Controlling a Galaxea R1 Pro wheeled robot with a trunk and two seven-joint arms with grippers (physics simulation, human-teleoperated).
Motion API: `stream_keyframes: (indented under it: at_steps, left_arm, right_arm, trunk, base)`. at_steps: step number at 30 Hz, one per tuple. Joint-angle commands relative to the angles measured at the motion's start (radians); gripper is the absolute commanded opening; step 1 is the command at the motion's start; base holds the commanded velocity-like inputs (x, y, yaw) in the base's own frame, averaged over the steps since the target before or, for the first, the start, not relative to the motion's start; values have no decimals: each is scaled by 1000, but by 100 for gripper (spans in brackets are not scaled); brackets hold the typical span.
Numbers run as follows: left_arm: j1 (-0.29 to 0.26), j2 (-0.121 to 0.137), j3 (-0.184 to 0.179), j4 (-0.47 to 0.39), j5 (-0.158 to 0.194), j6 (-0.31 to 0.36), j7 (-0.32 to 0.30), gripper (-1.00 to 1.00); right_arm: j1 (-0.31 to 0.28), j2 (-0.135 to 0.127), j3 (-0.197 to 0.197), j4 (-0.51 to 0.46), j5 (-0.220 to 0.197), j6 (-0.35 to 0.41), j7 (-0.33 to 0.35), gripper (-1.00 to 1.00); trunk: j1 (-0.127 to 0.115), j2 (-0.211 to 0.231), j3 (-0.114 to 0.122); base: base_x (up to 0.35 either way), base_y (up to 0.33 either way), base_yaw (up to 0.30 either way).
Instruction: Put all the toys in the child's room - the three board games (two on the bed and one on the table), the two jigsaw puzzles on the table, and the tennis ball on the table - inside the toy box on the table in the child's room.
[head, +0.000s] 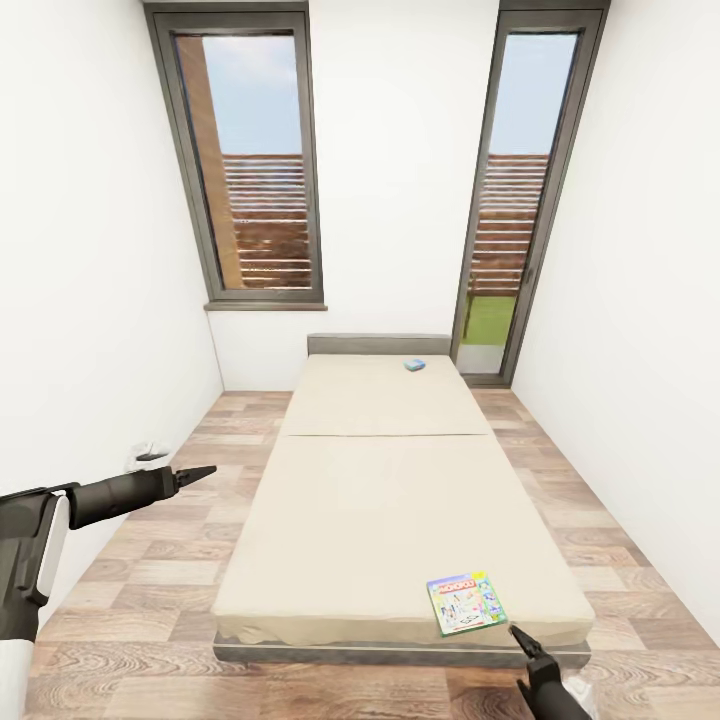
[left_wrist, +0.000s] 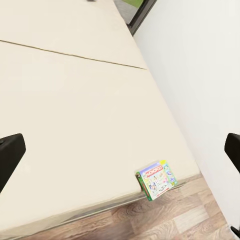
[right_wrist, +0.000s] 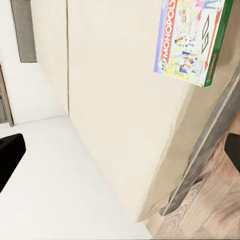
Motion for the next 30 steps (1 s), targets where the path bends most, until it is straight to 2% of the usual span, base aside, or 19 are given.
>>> stream_keyframes:
  at_steps: [1,6,9,10,18,22,26,30]
  left_arm:
    - [-1,0,1,0,0,8,-4,100]
    - [-1,1,0,-1,0,11,-14,100]
    - [-1,2,0,-1,1,14,-40,100]
    - [-1,3,0,-1,0,15,-68,100]
    - [-1,14,3,2,-8,19,-301,100]
    - [-1,16,4,3,-8,20,-366,100]
    - [-1,17,6,5,-7,20,-399,100]
    - [-1,18,10,7,-5,21,-426,100]
  right_arm:
    - [-2,-4,-7,26,-27,13,1,100]
    - [-3,-29,-5,82,-106,50,-4,100]
    - [-3,-33,-3,90,-120,60,-5,100]
    - [-3,-34,-3,93,-125,64,-5,100]
    - [-3,-25,1,98,-134,68,1,100]
    - [-3,-23,2,98,-134,64,5,100]
    - [-3,-22,2,98,-134,61,6,100]
    - [-3,-22,4,97,-133,59,8,100]
  trunk:
    - [1,-2,-2]
    - [1,-2,-2]
    - [1,-2,-2]
    - [1,-2,-2]
    - [1,-2,-2]
    - [1,-2,-2]
    - [1,-2,-2]
    - [16,-30,-15]
  base:
    - [0,0,0]
    - [0,0,0]
    - [0,0,0]
    - [0,0,0]
    - [0,0,0]
    - [0,0,0]
    - [0,0,0]
    - [0,0,0]
